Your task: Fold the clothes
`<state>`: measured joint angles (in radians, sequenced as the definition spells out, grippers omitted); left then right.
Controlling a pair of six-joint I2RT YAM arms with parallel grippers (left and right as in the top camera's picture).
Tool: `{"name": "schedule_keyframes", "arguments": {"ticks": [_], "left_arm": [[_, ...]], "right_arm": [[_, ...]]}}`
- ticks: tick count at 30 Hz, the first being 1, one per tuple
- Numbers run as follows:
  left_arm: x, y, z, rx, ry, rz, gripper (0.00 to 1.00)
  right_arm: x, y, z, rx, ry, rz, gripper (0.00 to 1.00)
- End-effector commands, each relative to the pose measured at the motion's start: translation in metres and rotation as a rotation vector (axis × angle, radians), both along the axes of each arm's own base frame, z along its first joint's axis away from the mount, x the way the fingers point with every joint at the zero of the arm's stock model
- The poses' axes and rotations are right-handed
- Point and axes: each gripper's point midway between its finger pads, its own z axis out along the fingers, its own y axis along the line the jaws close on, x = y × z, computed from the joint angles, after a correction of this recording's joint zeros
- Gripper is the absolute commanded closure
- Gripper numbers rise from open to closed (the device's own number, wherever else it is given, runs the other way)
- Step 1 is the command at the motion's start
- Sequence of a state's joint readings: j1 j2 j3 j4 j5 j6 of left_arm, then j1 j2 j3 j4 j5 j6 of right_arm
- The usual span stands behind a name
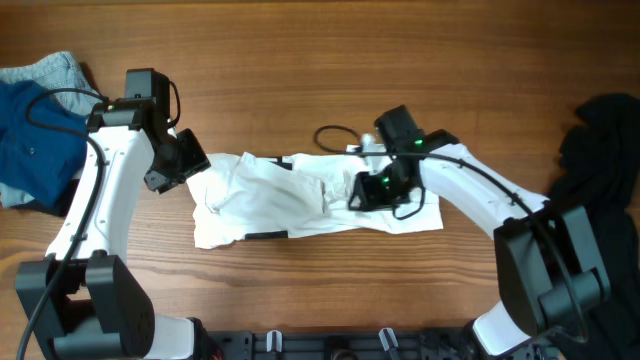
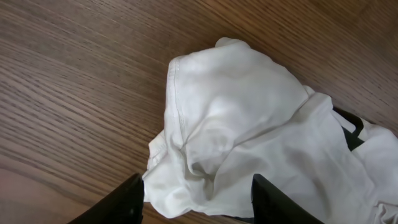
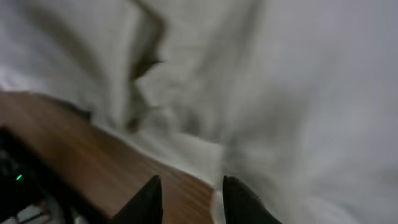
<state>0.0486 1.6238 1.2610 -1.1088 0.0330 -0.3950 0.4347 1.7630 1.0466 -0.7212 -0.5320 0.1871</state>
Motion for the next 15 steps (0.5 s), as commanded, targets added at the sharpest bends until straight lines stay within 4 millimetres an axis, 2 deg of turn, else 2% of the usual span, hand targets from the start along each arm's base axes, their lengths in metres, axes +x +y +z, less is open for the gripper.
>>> {"name": "schedule_keyframes", "arguments": {"ticks": [1,4,6,9,11,12,15], "left_arm": [[-0.002,-0.001,0.005,-0.012,-0.014,0.009,0.44],[-0.006,-0.001,0.004,-0.013,0.003,0.009,0.35],[-0.013,-0.001,0.004,-0.014,0.031,0.009,0.26],[-0.02,-0.002,0.0,-0.015,0.06,0.006,0.16],[-0.029,-0.002,-0.014,-0.013,0.087,-0.038,0.13],[-0.034,-0.002,-0.028,-0.011,0.096,-0.047,0.11],[-0.044,-0.003,-0.056,-0.013,0.102,-0.083,0.07]], "right_arm": [[-0.015,0.029,0.019,0.189,0.0,0.133,0.68],[-0.003,0.02,0.017,0.105,-0.046,0.095,0.68],[0.013,0.01,0.029,0.029,-0.106,0.049,0.67],[0.041,-0.018,0.056,-0.11,-0.21,-0.099,0.63],[0.051,-0.035,0.072,-0.136,-0.256,-0.179,0.58],[0.054,-0.042,0.077,-0.134,-0.256,-0.215,0.57],[0.054,-0.055,0.076,-0.149,-0.234,-0.245,0.54]]}}
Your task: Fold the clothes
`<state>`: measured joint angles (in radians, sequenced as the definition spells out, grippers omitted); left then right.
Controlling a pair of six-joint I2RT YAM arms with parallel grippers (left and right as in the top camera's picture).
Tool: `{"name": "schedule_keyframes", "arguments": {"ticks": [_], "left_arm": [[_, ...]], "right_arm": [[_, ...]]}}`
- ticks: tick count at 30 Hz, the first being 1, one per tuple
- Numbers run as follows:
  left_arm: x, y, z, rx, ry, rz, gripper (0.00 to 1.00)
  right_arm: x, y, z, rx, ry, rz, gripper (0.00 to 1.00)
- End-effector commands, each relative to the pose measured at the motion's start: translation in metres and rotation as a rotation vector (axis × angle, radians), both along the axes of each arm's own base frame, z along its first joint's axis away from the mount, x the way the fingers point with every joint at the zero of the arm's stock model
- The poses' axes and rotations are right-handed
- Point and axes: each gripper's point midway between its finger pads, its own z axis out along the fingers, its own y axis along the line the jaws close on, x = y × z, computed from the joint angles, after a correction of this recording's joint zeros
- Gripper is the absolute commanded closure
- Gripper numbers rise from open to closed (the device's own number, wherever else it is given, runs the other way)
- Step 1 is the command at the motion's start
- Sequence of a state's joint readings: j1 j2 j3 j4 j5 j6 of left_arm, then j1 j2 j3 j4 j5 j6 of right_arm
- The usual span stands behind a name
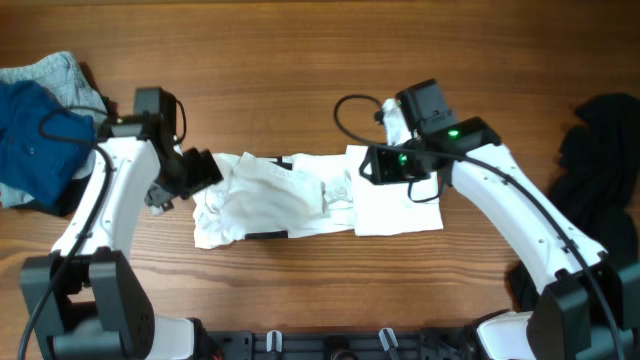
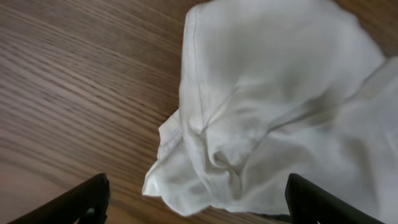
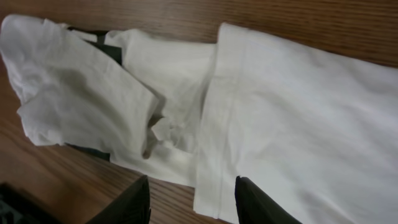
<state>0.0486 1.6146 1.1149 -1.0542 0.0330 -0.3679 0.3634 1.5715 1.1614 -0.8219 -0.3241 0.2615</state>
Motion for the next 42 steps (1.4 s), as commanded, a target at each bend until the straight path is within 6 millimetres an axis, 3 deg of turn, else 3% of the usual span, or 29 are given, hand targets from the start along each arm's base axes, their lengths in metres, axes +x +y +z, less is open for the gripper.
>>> {"name": "schedule_keyframes", "arguments": {"ticks": [1,9,11,13,17,19,21,23,25,27,31,34,37,42], "left_arm": [[-0.017,-0.003,-0.025,-0.023,0.021,-0.069,0.07],[-0.009,-0.02,-0.069,-0.124,-0.007,-0.171,0.07],[-0.008,-0.031,-0.079,-0.188,0.002,-0.175,0.11],[-0.012,-0.042,-0.082,-0.259,0.023,-0.171,0.18],[-0.014,-0.057,-0.077,-0.347,0.025,-0.166,0.45],[-0.013,-0.057,-0.077,-0.349,0.019,-0.167,0.54],[-0.01,-0.056,-0.077,-0.346,0.003,-0.193,0.77],[-0.002,-0.05,-0.073,-0.325,-0.013,-0.186,0.89],[0.01,-0.039,-0.062,-0.32,-0.036,-0.151,0.91],[0.024,-0.012,-0.046,-0.267,-0.059,-0.093,0.92],[0.039,0.069,-0.008,-0.057,-0.06,0.066,0.92],[0.048,0.078,0.019,-0.066,-0.085,0.119,0.92],[0.051,0.044,0.043,-0.122,-0.06,0.041,0.92],[0.057,-0.079,0.076,-0.224,-0.098,-0.186,0.95]], "right_arm": [[0.006,-0.015,0.001,-0.037,0.0,-0.066,0.53],[0.008,-0.016,0.001,-0.045,-0.009,-0.066,0.51],[0.008,-0.017,0.001,-0.052,-0.012,-0.069,0.5],[0.008,-0.017,0.001,-0.053,-0.012,-0.07,0.51],[0.009,-0.017,0.001,-0.051,-0.017,-0.07,0.5],[0.01,-0.017,0.001,-0.05,-0.018,-0.072,0.51],[0.01,-0.017,0.001,-0.05,-0.017,-0.072,0.5],[0.01,-0.017,0.001,-0.054,-0.018,-0.073,0.51],[0.011,-0.024,-0.001,-0.092,-0.026,-0.088,0.51],[0.014,-0.04,-0.005,-0.156,-0.023,-0.153,0.51],[0.021,-0.075,-0.007,-0.21,-0.009,-0.258,0.48],[0.026,-0.097,-0.007,-0.218,-0.009,-0.297,0.47],[0.03,-0.115,-0.007,-0.221,-0.006,-0.34,0.45],[0.031,-0.123,-0.008,-0.225,-0.006,-0.351,0.43]]}}
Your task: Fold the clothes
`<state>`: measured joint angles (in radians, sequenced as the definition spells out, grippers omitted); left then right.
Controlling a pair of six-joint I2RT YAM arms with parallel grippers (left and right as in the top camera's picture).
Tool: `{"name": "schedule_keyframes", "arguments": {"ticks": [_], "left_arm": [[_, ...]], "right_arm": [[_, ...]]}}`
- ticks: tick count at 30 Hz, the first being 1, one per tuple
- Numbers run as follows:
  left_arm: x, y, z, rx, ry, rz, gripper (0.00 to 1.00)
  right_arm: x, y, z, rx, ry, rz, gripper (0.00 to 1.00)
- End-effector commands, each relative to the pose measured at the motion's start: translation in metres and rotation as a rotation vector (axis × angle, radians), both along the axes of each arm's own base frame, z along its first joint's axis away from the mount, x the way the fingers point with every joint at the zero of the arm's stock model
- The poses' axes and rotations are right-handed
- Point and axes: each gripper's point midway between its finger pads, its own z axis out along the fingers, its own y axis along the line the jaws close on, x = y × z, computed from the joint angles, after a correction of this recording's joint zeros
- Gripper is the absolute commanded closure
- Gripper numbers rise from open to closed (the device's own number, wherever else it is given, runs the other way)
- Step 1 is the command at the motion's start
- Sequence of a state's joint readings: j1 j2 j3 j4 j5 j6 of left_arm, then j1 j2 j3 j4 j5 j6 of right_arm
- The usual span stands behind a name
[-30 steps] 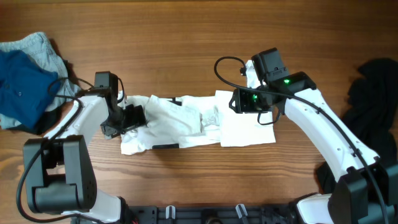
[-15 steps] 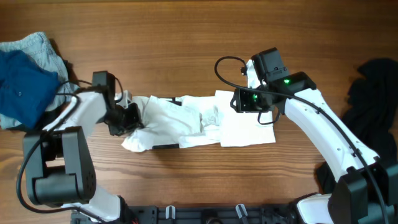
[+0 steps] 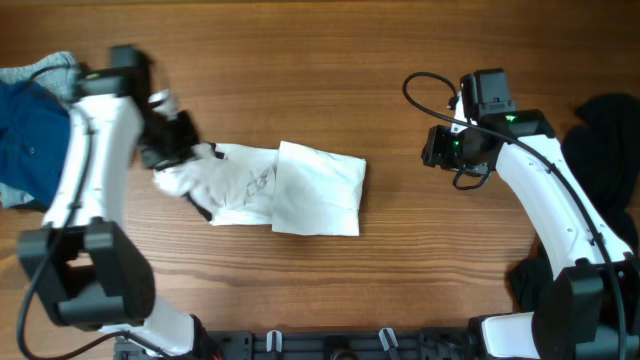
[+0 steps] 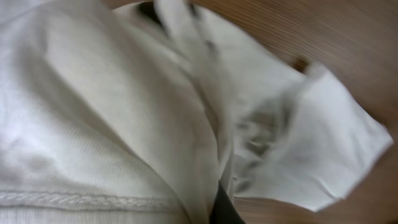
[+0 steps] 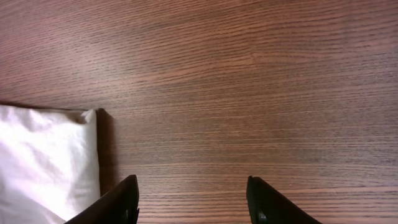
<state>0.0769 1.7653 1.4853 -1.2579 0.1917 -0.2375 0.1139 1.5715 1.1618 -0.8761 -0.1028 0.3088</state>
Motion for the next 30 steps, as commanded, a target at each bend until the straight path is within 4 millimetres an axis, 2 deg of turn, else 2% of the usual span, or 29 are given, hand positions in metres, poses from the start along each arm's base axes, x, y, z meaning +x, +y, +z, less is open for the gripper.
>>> {"name": "schedule_keyframes", "arguments": {"ticks": [1,2,5,8,13,16,19,23,25,28,30], "left_arm": [[0.003,-0.093,0.024,-0.082,-0.076,-0.138,0.95],[-0.002,-0.123,0.022,-0.089,-0.082,-0.196,0.94],[-0.022,-0.181,0.012,-0.094,-0.06,-0.321,0.93],[-0.048,-0.222,0.002,-0.103,-0.014,-0.391,0.94],[-0.056,-0.238,0.003,-0.114,-0.016,-0.396,0.94],[-0.043,-0.236,0.008,-0.133,-0.051,-0.344,0.95],[-0.027,-0.241,0.03,-0.186,-0.15,-0.296,0.95],[-0.022,-0.251,0.061,-0.249,-0.248,-0.254,0.96],[-0.03,-0.26,0.058,-0.247,-0.236,-0.286,0.95],[-0.045,-0.276,0.041,-0.223,-0.19,-0.338,0.92],[-0.049,-0.283,0.029,-0.211,-0.164,-0.357,0.71]], "right_arm": [[0.003,-0.004,0.004,-0.021,-0.017,0.013,0.43],[0.003,-0.004,0.004,-0.021,-0.017,0.013,0.43],[0.003,-0.004,0.004,-0.028,-0.019,0.035,0.43],[0.002,-0.004,0.003,-0.029,-0.015,0.037,0.43],[0.0,-0.004,0.003,-0.029,-0.009,0.037,0.41],[-0.003,-0.004,0.002,-0.03,0.006,0.038,0.41],[-0.004,-0.004,0.001,-0.031,0.012,0.038,0.41],[-0.004,-0.004,0.001,-0.031,0.012,0.038,0.41],[-0.004,-0.004,0.001,-0.031,0.011,0.039,0.41],[-0.005,-0.004,0.001,-0.036,0.011,0.058,0.4],[-0.007,-0.005,0.0,-0.038,0.018,0.063,0.4]]}}
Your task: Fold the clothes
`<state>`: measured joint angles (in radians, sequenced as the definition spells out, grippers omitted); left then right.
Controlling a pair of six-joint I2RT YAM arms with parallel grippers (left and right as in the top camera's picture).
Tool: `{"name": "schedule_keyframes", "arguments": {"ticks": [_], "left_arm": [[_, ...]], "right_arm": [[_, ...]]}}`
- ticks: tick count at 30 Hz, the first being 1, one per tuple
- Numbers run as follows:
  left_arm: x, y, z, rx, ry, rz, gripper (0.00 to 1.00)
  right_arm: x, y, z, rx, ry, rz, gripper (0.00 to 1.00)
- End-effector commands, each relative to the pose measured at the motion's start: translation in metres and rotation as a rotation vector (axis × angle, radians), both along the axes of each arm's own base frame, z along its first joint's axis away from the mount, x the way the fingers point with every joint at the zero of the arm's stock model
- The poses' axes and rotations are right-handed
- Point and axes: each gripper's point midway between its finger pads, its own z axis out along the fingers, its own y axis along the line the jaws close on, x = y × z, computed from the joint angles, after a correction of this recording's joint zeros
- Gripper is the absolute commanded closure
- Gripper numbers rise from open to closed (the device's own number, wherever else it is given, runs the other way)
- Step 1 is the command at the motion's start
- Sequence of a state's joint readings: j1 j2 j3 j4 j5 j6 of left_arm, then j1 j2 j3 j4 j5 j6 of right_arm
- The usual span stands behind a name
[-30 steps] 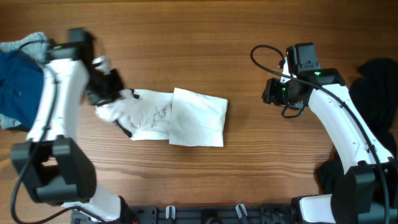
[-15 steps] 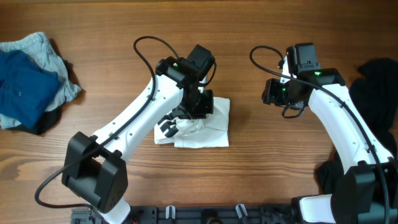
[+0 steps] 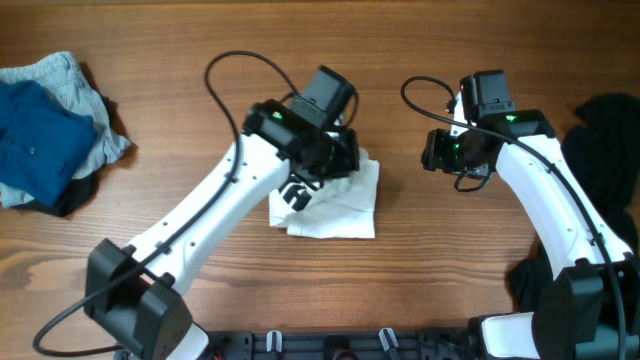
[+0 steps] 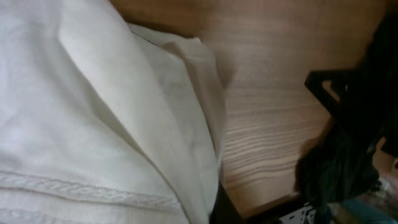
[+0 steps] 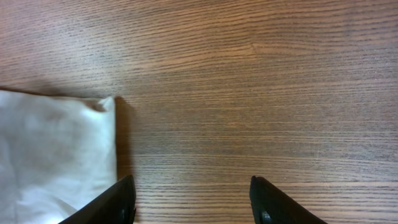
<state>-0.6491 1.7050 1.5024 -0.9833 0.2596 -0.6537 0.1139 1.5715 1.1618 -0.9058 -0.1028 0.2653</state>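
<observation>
A white garment (image 3: 335,205) lies folded into a small stack at the table's middle. My left gripper (image 3: 322,165) reaches across over the stack's far edge and is shut on a layer of the white cloth (image 4: 93,124); one dark finger (image 4: 219,208) shows under the fabric. My right gripper (image 3: 437,152) hangs open over bare wood to the right of the stack. In its wrist view the right gripper (image 5: 194,202) holds nothing, and the garment's corner (image 5: 56,149) lies at the left.
A pile of blue and grey clothes (image 3: 45,130) sits at the far left. Black clothes (image 3: 600,135) lie along the right edge, also seen as a dark heap (image 4: 348,149) beyond the table edge. The wooden table (image 3: 200,60) shows around the stack.
My left gripper was at the garment's left end and is now over the middle with the cloth still in it. The garment has gone from a wide strip to a compact stack. The right arm is unchanged.
The white garment lay stretched across the middle, my left gripper open at its left end, the right one down on its right part. Then the right part lay flat. Later the garment was shorter, my left shut on its end, the right withdrawn. Now it is a stack.
</observation>
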Motion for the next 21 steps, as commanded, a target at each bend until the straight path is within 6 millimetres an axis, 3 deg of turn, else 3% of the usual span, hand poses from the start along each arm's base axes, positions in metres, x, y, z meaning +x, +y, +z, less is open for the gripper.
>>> {"name": "schedule_keyframes", "arguments": {"ticks": [1,3,5,7,8,9,11,13,15,19,20,21], "left_arm": [[-0.01,-0.02,-0.02,0.018,0.047,-0.039,0.51],[-0.019,-0.031,-0.025,0.006,0.072,-0.077,0.51],[-0.015,-0.024,-0.018,0.008,0.043,-0.098,0.54],[0.0,0.012,-0.006,0.055,0.007,-0.023,0.56],[0.011,0.04,0.002,0.09,-0.011,0.047,0.56],[0.029,0.084,0.013,0.122,-0.037,0.152,0.55],[0.051,0.132,0.015,0.121,-0.033,0.291,0.52],[0.061,0.161,0.007,0.113,0.005,0.375,0.52],[0.064,0.17,-0.007,0.125,0.047,0.379,0.51],[0.063,0.165,-0.034,0.164,0.111,0.33,0.47],[0.062,0.162,-0.042,0.171,0.133,0.321,0.46],[0.059,0.157,-0.055,0.188,0.17,0.301,0.48]], "right_arm": [[-0.001,-0.004,0.002,-0.024,0.0,0.022,0.4],[-0.003,-0.004,0.001,-0.025,0.009,0.021,0.4],[-0.003,-0.004,0.001,-0.024,0.011,0.022,0.39],[-0.003,0.012,0.004,0.047,-0.005,0.125,0.35],[-0.004,0.033,0.01,0.146,-0.032,0.252,0.34],[-0.01,0.066,0.024,0.322,-0.082,0.415,0.35],[-0.019,0.099,0.041,0.47,-0.133,0.56,0.35],[-0.023,0.116,0.041,0.46,-0.14,0.623,0.34],[-0.023,0.127,0.025,0.361,-0.105,0.613,0.34],[-0.03,0.147,-0.018,0.28,0.009,0.616,0.38],[-0.027,0.137,-0.037,0.21,0.066,0.521,0.48],[-0.016,0.105,-0.061,0.04,0.117,0.311,0.5]]}}
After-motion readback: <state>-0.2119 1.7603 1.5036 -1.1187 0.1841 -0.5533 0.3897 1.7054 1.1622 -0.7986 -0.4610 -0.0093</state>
